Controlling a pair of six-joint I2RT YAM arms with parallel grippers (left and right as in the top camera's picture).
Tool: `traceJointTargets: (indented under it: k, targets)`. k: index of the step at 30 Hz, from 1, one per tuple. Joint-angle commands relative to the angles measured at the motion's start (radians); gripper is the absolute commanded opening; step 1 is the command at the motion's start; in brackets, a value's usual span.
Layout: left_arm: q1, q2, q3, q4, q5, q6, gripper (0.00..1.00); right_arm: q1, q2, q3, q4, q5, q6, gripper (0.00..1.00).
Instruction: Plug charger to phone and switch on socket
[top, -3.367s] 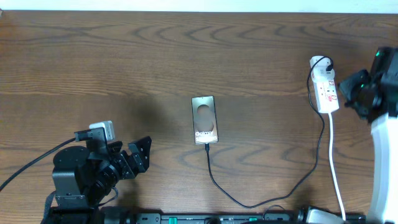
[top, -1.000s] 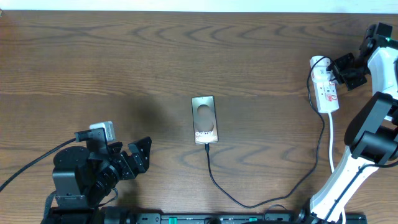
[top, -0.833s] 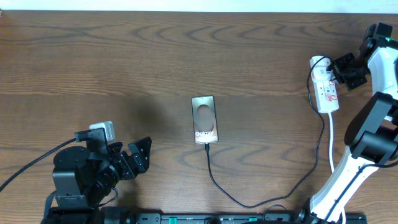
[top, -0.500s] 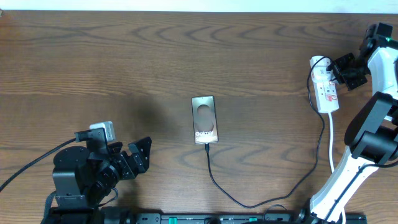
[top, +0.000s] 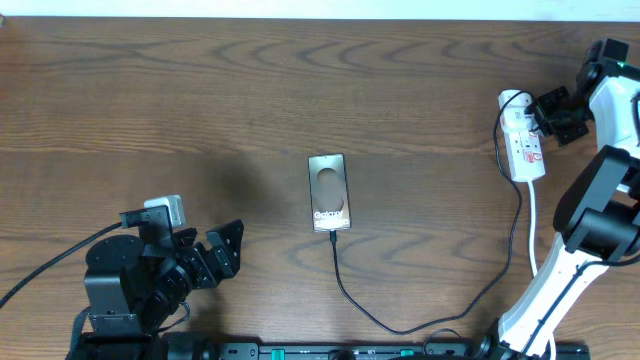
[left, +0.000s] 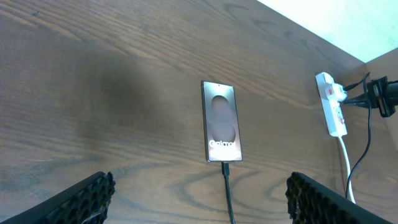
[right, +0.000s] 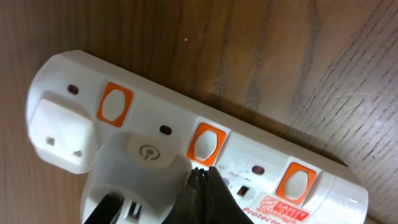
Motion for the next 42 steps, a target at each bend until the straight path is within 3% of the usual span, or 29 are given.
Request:
traceJointTargets:
  k: [1, 17, 42]
  targets:
    - [0.005, -0.002, -0.003, 0.001, -0.006, 0.009, 0.9, 0.012, 0.054, 0.015, -0.003, 0.007, 0.014, 0.01]
    - [0.005, -0.002, -0.003, 0.001, -0.006, 0.009, 0.9, 0.055, 0.078, 0.029, -0.029, -0.033, -0.104, 0.01]
    - [0.005, -0.002, -0.003, 0.001, -0.006, 0.009, 0.9, -0.014, 0.011, 0.041, 0.006, -0.16, -0.091, 0.01]
